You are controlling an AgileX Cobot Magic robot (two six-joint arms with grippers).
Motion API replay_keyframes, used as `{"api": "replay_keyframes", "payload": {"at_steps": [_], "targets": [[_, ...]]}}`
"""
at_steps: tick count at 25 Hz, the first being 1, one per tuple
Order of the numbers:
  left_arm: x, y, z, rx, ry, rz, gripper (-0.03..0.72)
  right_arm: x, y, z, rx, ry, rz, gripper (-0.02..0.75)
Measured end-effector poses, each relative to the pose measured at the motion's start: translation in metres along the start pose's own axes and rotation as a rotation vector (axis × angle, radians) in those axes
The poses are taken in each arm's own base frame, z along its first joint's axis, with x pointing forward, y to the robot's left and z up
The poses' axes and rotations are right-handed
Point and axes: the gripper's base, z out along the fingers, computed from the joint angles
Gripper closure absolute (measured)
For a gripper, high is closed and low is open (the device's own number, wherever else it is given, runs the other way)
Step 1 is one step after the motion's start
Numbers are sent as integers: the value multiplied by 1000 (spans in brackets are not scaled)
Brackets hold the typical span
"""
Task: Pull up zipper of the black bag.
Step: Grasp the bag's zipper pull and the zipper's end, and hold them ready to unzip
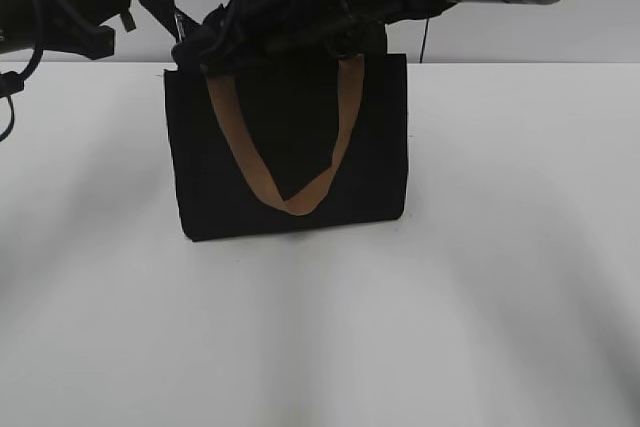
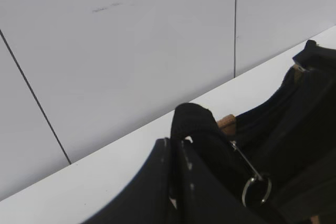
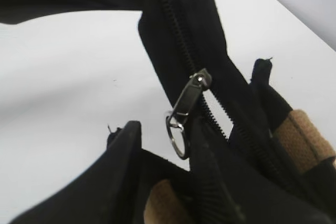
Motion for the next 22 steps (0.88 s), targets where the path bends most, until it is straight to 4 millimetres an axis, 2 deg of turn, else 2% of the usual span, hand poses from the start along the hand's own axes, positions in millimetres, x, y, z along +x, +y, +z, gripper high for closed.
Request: {"api": "replay_keyframes", "payload": {"at_steps": [9, 22], "targets": [[0, 0, 0, -1, 2, 0, 692, 2, 0, 1, 0, 10, -12, 750], [9, 5, -1, -57, 101, 0, 692, -2, 5, -3, -48, 10, 62, 753]]}}
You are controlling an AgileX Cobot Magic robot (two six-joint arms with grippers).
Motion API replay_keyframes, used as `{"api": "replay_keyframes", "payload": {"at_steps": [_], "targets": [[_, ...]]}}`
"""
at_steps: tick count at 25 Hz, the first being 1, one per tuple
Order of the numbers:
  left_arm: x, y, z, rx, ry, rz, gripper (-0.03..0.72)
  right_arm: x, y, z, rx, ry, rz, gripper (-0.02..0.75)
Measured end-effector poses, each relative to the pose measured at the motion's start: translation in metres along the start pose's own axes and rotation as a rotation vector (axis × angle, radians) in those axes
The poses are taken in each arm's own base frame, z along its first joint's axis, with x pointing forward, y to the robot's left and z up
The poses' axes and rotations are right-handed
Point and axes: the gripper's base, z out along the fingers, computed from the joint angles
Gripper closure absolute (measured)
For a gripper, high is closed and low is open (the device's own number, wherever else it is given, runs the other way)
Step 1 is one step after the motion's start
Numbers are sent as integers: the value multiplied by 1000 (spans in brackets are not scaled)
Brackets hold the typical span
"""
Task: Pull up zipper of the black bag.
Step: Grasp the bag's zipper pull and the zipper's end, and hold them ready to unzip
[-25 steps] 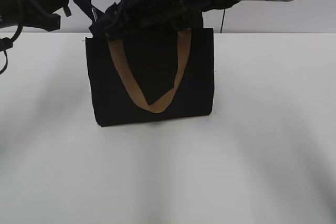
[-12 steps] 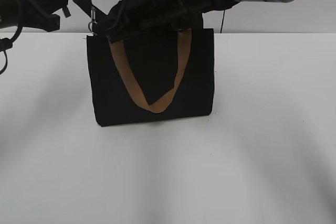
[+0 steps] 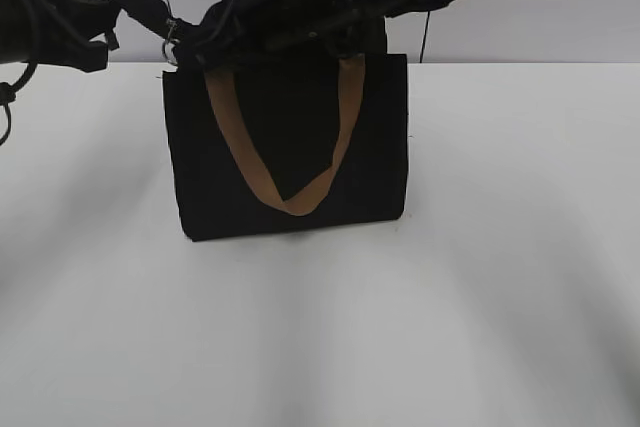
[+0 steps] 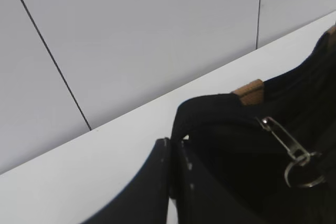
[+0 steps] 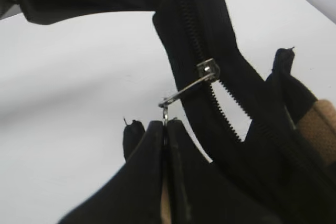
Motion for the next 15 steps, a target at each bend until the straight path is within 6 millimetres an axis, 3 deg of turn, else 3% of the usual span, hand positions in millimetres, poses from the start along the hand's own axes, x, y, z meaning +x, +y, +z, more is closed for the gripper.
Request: {"api": "replay_keyframes", "payload": {"at_steps": [5, 15], "targets": [[1, 1, 0, -6, 11, 1, 692, -8, 3, -7, -4, -22, 40, 753], [3, 2, 0, -21, 38, 1, 692, -16, -21, -38, 24, -81, 179, 753]]}}
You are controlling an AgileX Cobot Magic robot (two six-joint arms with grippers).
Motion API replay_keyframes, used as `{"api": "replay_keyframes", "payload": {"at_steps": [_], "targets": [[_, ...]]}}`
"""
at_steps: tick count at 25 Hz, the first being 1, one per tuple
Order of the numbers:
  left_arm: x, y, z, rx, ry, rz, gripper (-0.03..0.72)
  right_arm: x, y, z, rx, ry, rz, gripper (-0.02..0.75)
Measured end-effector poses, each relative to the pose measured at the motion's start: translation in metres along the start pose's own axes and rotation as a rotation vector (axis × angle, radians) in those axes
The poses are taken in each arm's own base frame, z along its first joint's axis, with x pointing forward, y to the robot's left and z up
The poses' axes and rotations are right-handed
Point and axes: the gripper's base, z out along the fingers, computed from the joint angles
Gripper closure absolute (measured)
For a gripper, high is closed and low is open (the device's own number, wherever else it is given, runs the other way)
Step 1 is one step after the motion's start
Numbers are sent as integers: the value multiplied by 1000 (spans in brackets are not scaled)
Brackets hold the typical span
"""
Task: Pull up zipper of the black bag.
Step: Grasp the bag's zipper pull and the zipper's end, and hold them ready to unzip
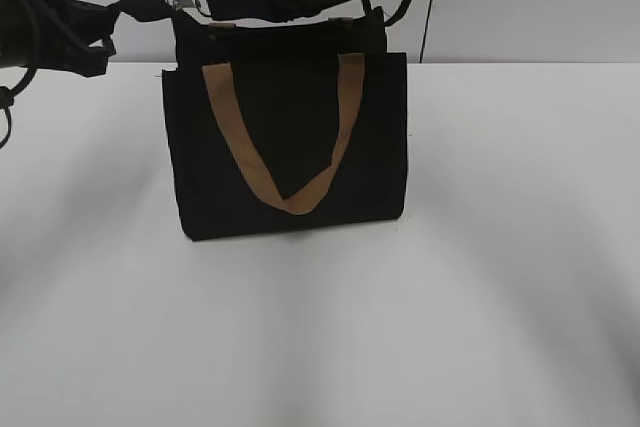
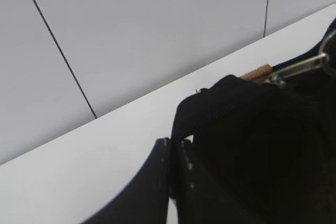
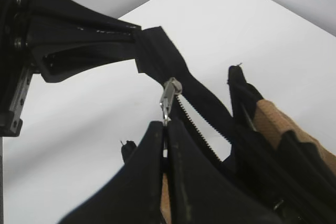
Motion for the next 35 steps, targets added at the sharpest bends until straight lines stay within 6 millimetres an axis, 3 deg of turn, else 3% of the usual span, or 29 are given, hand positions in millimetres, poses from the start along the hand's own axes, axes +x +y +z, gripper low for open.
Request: {"api": "replay_keyframes", "payload": {"at_steps": [21, 35], "targets": [[9, 3, 0, -51, 105, 11, 692, 9, -17, -11, 55, 103, -4, 753], [10, 3, 0, -57, 121, 12, 692, 12, -69, -73, 191, 184, 41, 753]]}}
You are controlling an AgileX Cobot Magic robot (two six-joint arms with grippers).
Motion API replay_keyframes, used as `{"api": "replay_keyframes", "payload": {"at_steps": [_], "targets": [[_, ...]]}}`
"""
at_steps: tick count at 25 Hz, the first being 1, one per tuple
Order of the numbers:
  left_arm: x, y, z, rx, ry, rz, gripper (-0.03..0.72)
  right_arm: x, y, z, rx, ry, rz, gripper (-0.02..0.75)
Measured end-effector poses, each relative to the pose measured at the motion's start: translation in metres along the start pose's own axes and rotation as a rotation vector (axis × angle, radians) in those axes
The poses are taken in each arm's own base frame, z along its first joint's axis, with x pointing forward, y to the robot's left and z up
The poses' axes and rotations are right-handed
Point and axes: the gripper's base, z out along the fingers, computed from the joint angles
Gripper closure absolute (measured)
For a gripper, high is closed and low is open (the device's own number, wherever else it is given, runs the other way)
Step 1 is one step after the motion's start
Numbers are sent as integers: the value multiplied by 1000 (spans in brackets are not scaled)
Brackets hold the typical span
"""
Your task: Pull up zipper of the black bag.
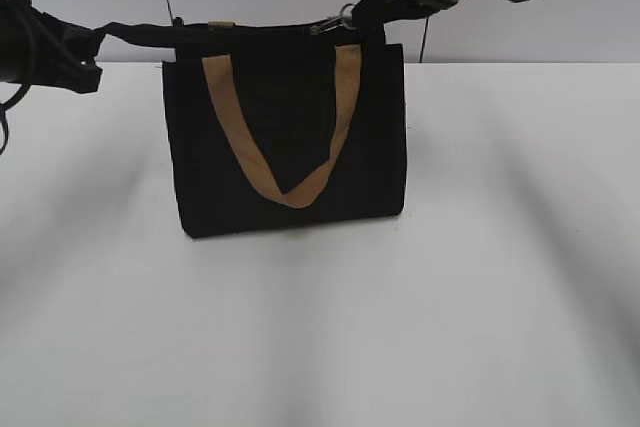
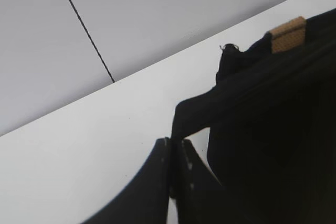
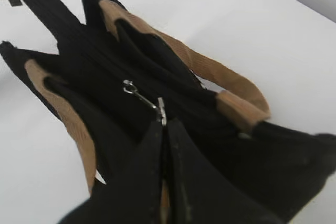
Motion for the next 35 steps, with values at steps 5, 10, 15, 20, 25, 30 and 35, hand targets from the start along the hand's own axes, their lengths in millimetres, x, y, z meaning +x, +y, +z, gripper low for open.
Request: {"api": "replay_keyframes", "payload": {"at_steps": [5, 10, 15, 20, 25, 30, 35], "targets": [[0, 0, 0, -1, 2, -1, 692, 0, -12, -24, 46, 22, -14, 753], [0, 0, 0, -1, -2, -10, 692, -2, -6, -25, 31, 25, -17, 753], [0, 2, 0, -19, -4, -112, 596, -7, 13, -16, -7, 28, -46, 682], [6, 5, -1, -65, 65, -245, 253, -3, 22, -14, -62, 82, 0, 328], [10, -15, -7, -110, 222, -274, 172, 8, 25, -18, -80, 218, 59, 195], [0, -39, -21, -94, 263, -262, 165, 10, 30, -35, -36, 312, 101, 186], [-11, -50, -43, -85, 267, -347, 165, 10, 40, -57, -6, 389, 160, 183]]}}
